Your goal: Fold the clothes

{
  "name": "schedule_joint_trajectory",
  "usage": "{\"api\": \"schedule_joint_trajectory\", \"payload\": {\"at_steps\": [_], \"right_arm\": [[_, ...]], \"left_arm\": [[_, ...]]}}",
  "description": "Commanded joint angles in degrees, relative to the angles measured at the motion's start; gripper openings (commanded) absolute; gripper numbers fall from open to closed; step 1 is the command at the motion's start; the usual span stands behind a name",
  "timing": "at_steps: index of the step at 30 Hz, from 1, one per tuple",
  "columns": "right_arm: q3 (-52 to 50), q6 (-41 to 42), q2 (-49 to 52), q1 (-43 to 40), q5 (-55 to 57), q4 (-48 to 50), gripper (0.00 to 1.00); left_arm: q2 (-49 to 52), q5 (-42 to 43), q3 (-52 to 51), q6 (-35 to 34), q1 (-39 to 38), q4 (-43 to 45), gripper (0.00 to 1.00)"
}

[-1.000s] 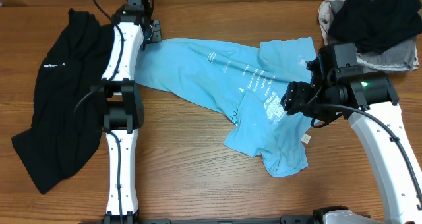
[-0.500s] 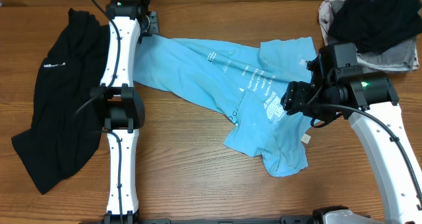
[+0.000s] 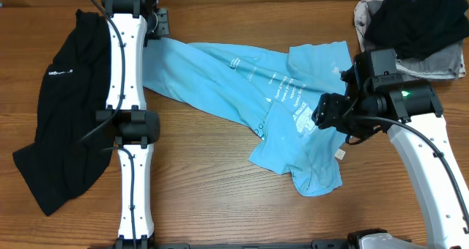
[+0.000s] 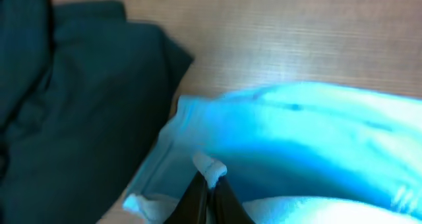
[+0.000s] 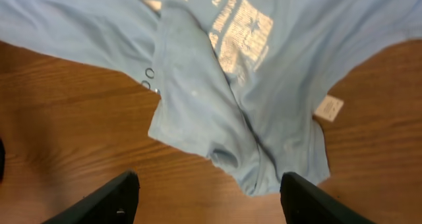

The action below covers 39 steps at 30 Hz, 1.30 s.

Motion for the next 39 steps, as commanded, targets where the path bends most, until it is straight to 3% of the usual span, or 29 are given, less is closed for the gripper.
{"api": "schedule_joint_trajectory", "payload": {"at_steps": [1, 12, 19, 26, 31, 39], "right_arm": [[-0.15, 2.58, 0.07, 0.00, -0.94, -1.51, 0.72], [-9.42, 6.12, -0.46, 0.98, -2.25, -5.99, 0.72], [-23.45, 11.58, -1.36, 8.61, -5.38, 5.97, 0.71], [-30.69, 17.92, 0.28, 18.47, -1.79, 21.70, 0.70], [-34.58, 20.39, 3.87, 19.67, -1.38, 25.14, 0.62], [-35.52, 28.50, 8.35, 19.21, 0.26, 25.51, 0.60]], "left_arm": [[-6.49, -0.87, 1.38, 1.22, 0.31, -2.25, 0.04], [-19.32, -0.79, 1.38, 2.25, 0.20, -7.08, 0.04], [-25.53, -0.63, 1.38, 2.23, 0.20, -7.08, 0.04], [-25.77, -0.66, 0.50, 2.23, 0.22, -7.08, 0.04], [-25.73, -1.27, 0.42, 2.25, 0.26, -6.95, 0.04], [-25.44, -1.27, 0.42, 2.25, 0.28, -6.88, 0.04]]}}
